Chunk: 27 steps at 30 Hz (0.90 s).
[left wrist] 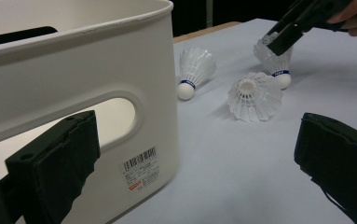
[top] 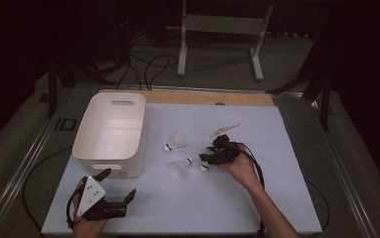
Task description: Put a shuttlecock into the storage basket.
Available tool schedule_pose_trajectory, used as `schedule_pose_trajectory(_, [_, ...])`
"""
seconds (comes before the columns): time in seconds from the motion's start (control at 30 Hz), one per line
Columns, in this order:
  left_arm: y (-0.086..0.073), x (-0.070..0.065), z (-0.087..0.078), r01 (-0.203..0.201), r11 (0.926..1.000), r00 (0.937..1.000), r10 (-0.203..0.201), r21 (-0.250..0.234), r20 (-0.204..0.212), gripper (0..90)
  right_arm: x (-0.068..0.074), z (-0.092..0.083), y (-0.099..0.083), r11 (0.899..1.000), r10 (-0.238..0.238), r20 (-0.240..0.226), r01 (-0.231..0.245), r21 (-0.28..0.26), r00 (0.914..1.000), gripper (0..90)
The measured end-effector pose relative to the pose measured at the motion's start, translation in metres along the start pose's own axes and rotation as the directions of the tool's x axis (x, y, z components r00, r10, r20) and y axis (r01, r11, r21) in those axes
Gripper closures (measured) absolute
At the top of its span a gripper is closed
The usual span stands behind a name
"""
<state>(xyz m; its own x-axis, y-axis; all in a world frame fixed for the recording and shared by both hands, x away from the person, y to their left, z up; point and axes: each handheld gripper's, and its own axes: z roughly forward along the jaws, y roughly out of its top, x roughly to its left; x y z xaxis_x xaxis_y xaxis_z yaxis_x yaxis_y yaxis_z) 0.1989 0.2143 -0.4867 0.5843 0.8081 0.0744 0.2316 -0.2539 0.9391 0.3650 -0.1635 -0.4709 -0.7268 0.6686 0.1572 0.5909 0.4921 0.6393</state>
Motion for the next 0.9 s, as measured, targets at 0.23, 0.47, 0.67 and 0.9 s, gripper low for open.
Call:
schedule_pose_trajectory(0.23, [0.0, 0.0, 0.0, -0.002, 1.0, 1.0, 0.002, 0.001, 0.0, 0.8, 0.006, -0.006, -0.003, 1.0, -0.008, 0.003, 0.008, 0.009, 1.0, 57.1])
schedule_pose_trajectory(0.47, [0.0, 0.0, 0.0, -0.003, 1.0, 1.0, 0.003, 0.002, 0.001, 0.8, 0.019, -0.009, -0.004, 0.997, -0.052, 0.016, 0.051, 0.049, 0.9985, 71.0])
schedule_pose_trajectory(0.67, [0.0, 0.0, 0.0, -0.003, 1.0, 1.0, 0.003, 0.002, 0.001, 0.8, 0.024, -0.008, -0.004, 0.995, -0.069, 0.024, 0.067, 0.075, 0.9973, 82.3])
schedule_pose_trajectory(0.9, [0.0, -0.001, 0.001, -0.004, 1.0, 1.0, 0.004, 0.003, 0.003, 0.8, 0.026, -0.007, -0.004, 0.993, -0.093, 0.037, 0.09, 0.075, 0.995, 89.4])
